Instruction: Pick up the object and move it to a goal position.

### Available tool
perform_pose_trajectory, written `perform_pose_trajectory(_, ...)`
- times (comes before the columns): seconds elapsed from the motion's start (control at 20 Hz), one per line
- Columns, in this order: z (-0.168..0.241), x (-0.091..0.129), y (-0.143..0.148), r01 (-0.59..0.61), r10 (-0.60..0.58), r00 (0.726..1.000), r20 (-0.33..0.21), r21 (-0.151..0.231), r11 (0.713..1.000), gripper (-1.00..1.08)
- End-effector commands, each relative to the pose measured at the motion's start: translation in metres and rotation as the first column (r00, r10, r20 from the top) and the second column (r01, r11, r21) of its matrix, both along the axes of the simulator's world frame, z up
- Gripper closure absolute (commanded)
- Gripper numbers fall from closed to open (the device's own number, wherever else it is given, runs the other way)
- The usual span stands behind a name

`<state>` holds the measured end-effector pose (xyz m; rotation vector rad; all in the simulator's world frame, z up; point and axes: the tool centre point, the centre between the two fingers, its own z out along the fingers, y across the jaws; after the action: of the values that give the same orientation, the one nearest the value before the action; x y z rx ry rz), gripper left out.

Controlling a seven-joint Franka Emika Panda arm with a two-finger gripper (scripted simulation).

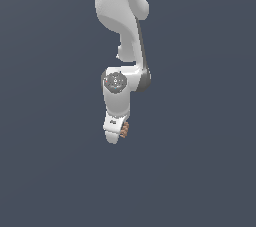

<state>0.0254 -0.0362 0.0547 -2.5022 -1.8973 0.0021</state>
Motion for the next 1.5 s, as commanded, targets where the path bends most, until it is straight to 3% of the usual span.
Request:
perform_pose_trajectory(0.0, -0.002, 0.001, 0.000, 0.000, 0.000, 1.000, 0.002, 0.000, 1.000, -0.92)
perform_pose_trajectory(0.05, -0.002, 0.001, 0.000, 0.000, 0.000, 1.000, 0.002, 0.000, 1.000, 1.08)
perform_pose_trajectory(0.85, 0.009, 0.000, 0.004, 0.000, 0.000, 1.000, 0.002, -0.001, 1.000, 1.08)
perform_pose_trajectory(1.45, 0.093, -0.008, 0.038, -0.001, 0.001, 1.000, 0.002, -0.002, 1.000, 1.08)
